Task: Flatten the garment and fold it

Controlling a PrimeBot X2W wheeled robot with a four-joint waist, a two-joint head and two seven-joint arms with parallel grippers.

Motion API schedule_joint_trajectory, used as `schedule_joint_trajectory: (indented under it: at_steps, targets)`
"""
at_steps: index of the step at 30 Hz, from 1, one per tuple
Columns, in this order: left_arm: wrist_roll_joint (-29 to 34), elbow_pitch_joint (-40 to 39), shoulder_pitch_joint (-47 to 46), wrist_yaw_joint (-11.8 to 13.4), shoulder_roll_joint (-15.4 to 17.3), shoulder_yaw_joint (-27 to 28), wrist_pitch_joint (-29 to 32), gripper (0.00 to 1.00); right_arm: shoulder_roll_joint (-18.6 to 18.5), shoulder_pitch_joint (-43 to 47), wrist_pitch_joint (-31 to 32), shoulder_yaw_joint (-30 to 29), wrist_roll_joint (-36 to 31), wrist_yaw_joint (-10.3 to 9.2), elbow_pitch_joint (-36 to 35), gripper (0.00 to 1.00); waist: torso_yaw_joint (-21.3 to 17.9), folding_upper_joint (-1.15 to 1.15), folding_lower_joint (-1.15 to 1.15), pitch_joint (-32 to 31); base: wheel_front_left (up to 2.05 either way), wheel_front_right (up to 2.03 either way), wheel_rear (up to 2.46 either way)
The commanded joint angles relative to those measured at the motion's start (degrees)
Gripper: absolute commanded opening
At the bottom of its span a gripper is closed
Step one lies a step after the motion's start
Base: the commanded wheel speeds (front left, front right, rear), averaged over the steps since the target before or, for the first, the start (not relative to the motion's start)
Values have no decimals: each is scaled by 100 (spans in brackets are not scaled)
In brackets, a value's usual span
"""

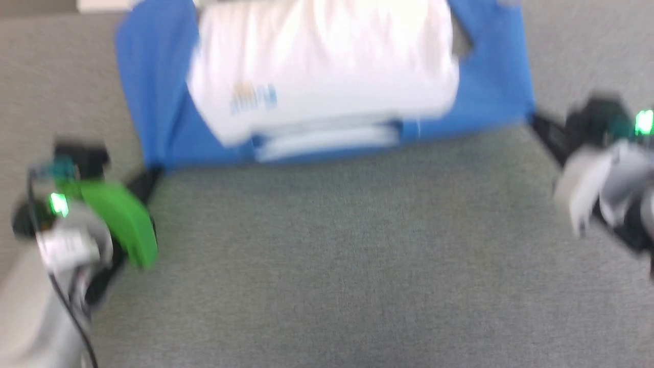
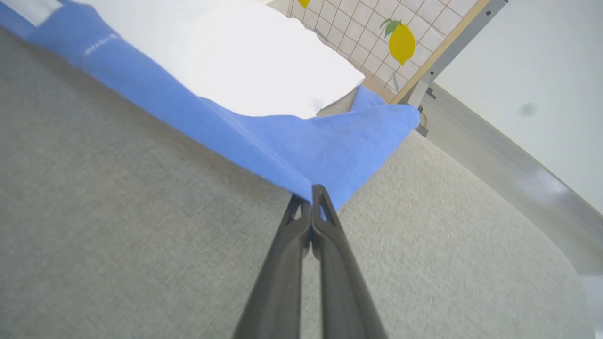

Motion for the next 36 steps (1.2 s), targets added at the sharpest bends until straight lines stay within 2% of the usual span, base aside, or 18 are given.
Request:
schedule_joint_trajectory:
  at_steps: [1,7,15,21,25,31,32,33,34,36]
  targets:
    - [-92,-129,446,179,180,107,99,0,-136,387,135,-232,69,-33,-165,0,149,0,1,-718,0,0,0]
    - [-402,-1182,1978,722,293,203,416,0,13,2138,698,-1225,-32,-33,-1049,0,179,0,1,-1058,0,0,0]
    - [-408,-1951,3151,1272,419,194,631,0,748,3935,1596,-2224,-253,-33,-1882,0,190,0,1,-1251,0,0,0]
    - [-364,-2075,3619,1470,444,59,769,0,1152,4649,2075,-2426,-424,-33,-2162,0,183,0,1,-1269,0,0,0]
    - [-297,-2028,3779,1534,426,-82,837,0,1348,4895,2198,-2463,-520,-33,-2000,0,188,0,1,-1245,0,0,0]
    - [-230,-1834,3782,1517,234,-291,754,0,1549,5033,2087,-2371,-496,-33,-1636,0,207,0,1,-1238,0,0,0]
    - [-210,-1821,3755,1518,182,-290,663,32,1573,5033,2033,-2356,-490,-33,-1602,20,210,0,1,-1245,0,0,0]
    - [-213,-1806,3739,1511,136,-296,609,67,1584,5039,1972,-2350,-493,-33,-1590,46,221,0,1,-1266,0,0,0]
    - [-228,-1792,3733,1515,84,-295,559,100,1604,5063,1903,-2368,-487,-33,-1583,100,231,0,1,-1295,0,0,0]
    - [-229,-1797,3746,1546,26,-262,439,100,1659,5142,1822,-2467,-483,-33,-1600,100,245,0,1,-1365,0,0,0]
